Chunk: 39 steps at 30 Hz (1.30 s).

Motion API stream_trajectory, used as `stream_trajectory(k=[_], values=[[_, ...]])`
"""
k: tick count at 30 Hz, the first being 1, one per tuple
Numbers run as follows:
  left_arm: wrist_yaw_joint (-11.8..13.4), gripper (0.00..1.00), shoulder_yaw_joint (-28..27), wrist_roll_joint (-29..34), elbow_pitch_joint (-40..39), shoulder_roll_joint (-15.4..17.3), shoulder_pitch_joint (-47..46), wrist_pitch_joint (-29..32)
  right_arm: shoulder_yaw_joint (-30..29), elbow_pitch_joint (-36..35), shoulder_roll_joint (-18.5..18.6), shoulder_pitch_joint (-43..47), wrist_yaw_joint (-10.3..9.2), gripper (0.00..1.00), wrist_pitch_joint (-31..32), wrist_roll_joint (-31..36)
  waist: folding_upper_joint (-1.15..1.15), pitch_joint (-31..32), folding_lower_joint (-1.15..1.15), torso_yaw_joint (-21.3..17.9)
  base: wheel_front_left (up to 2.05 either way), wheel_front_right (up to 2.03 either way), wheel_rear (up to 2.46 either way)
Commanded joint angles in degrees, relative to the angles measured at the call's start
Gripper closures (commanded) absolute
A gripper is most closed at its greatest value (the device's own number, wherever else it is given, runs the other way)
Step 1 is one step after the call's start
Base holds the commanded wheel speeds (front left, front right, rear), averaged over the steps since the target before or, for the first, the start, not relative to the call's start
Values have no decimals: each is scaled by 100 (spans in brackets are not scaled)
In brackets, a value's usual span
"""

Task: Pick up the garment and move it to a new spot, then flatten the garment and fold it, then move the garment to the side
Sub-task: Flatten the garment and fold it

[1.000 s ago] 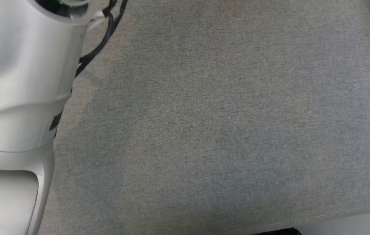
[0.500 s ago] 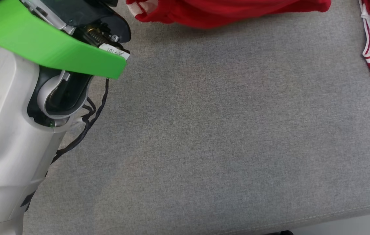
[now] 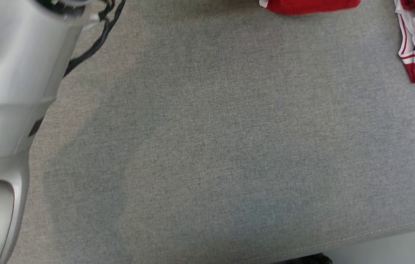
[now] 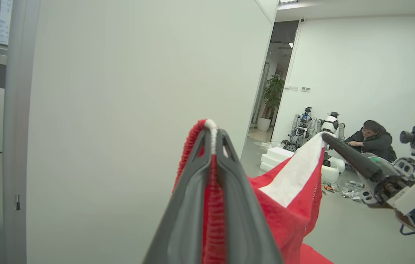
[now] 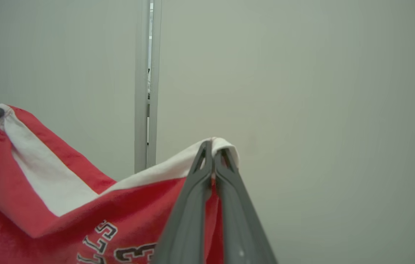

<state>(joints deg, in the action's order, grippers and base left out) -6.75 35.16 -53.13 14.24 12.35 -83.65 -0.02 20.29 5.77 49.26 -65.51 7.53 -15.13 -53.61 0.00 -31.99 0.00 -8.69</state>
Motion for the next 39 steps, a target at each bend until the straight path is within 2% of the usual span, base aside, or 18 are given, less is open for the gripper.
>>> stream_trajectory(k=[1, 5, 9, 11, 15, 19, 20, 24, 27, 32, 36, 39], values=[[-40, 100, 80, 137, 209, -78, -268, -123, 50, 143, -81, -301, -10, 100, 1, 42, 0, -376, 0, -63, 0, 0, 0], [-73, 100, 260, 370, 970, -438, -1194, -704, -183, 547, -281, -1229, -10, 100, 1, 454, 0, -599, 0, -122, 0, 0, 0], [-81, 100, 539, 317, 1296, -607, -1617, -1164, -539, 451, -463, -1488, -10, 100, 2, 747, 0, -739, 0, -113, 0, 0, 0], [-78, 100, 696, 226, 1262, -539, -1592, -1280, -536, 305, -476, -1399, -10, 100, 2, 835, 0, -770, 0, -98, 0, 0, 0], [-78, 100, 1088, -32, 774, -125, -974, -1452, -644, -192, -519, -815, -10, 100, 2, 829, 0, -760, 0, -33, 0, 0, 0], [-79, 100, 1249, -161, -150, 450, 122, -1519, -866, -755, -434, 351, -10, 100, 2, 708, 0, -645, 0, 89, 0, 0, 0], [-79, 100, 1115, -203, -470, 585, 543, -1526, -939, -901, -442, 815, -10, 100, 2, 616, 0, -590, 0, 124, 0, 0, 0], [-79, 100, 795, -232, -1524, 906, 2275, -1512, -1402, -1372, -381, 2592, -10, 100, 1, 367, 0, -294, 0, 297, 0, 0, 0], [-79, 100, 705, -110, -2069, 1160, 3460, -1513, -1858, -1769, -528, 3906, -10, 100, 1, 105, 0, -33, 0, 364, 0, 0, 0], [41, 100, 521, 19, -2666, 1371, 5238, -1514, -2265, -2319, -775, 5874, -10, 100, 1, -286, 0, 392, 0, 369, 0, 0, 0], [159, 100, 422, 161, -2966, 1421, 6332, -1515, -2460, -2610, -995, 6968, -11, 100, 1, -523, 0, 656, 0, 377, 0, 0, 0], [227, 100, 388, 213, -3115, 1501, 6910, -1515, -2523, -2779, -997, 7527, -11, 100, 1, -681, 0, 795, 0, 415, 0, 0, 0]])
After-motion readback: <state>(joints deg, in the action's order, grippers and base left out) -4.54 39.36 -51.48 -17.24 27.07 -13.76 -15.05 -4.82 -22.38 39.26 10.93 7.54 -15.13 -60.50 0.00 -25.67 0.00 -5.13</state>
